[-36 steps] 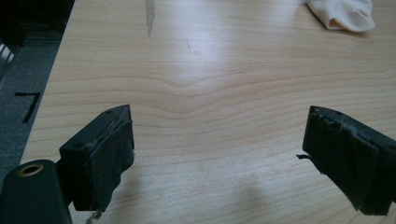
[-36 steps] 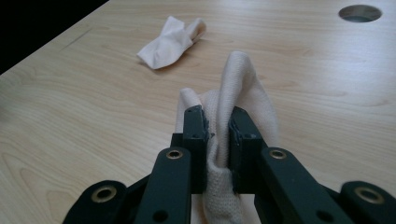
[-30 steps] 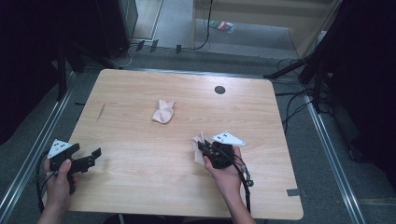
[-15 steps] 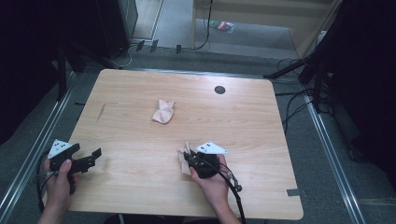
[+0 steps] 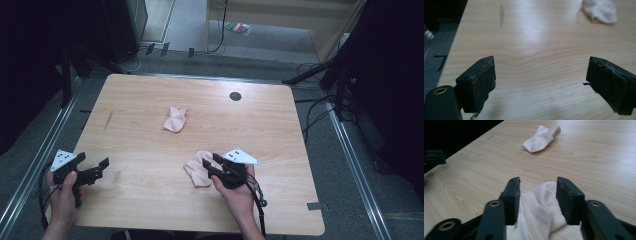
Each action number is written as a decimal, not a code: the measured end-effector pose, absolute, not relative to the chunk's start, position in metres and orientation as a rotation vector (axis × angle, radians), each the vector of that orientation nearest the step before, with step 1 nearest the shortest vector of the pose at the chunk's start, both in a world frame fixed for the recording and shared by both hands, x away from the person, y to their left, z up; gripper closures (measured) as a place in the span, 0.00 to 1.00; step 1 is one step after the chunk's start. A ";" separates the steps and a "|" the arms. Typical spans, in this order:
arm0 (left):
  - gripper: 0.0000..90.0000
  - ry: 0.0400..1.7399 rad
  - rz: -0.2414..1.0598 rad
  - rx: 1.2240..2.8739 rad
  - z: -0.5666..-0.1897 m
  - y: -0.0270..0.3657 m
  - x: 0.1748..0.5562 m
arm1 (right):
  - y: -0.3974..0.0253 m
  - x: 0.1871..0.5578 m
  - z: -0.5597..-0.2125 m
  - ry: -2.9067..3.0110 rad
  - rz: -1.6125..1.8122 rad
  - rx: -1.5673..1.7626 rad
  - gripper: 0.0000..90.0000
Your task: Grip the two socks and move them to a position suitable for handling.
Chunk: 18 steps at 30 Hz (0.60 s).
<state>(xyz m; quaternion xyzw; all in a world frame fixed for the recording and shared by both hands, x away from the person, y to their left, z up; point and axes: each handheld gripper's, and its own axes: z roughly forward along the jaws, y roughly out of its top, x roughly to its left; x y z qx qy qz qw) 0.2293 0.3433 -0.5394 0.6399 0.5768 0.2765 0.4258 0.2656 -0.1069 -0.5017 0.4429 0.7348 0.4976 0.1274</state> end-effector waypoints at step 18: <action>0.11 1.222 0.600 1.665 -0.513 0.225 0.249 | -0.084 0.278 -0.540 2.332 1.169 1.256 0.68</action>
